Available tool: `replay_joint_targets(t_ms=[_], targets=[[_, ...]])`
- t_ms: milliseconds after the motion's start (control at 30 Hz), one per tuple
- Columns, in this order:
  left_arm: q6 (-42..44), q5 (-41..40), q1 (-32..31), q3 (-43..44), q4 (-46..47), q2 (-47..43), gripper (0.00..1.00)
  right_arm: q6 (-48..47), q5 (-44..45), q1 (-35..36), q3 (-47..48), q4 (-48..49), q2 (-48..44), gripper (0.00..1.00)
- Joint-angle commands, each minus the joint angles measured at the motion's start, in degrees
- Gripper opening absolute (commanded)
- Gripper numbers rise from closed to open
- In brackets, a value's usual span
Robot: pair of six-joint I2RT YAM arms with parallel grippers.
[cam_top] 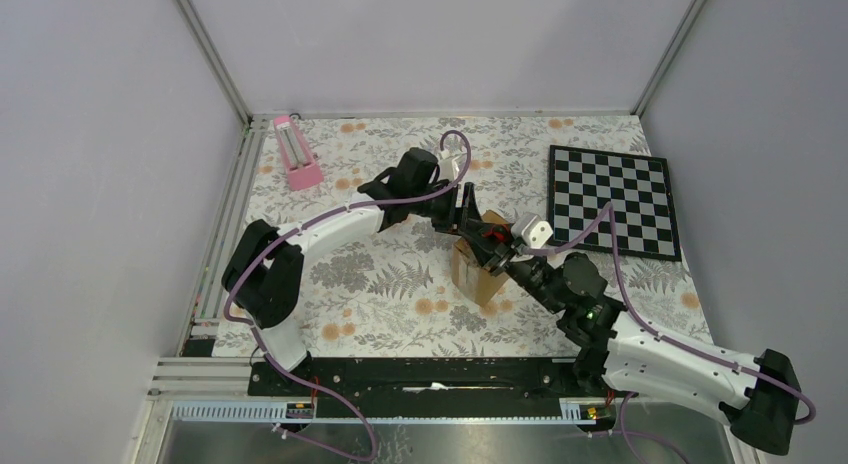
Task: Unpack the express box
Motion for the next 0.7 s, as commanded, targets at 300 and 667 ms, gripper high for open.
replay_joint_targets(t_ms=[300,667], targets=[[6.0,-8.3,-0.3,-1.3,-9.9,4.5,0.6,2.2,-1.3,0.5,4.3,-13.4,-4.4,0.0],[6.0,-8.2,-0.3,-1.2,-9.8,4.6,0.6,1.0,-0.8,0.5,3.0,-11.9,-4.0,0.0]])
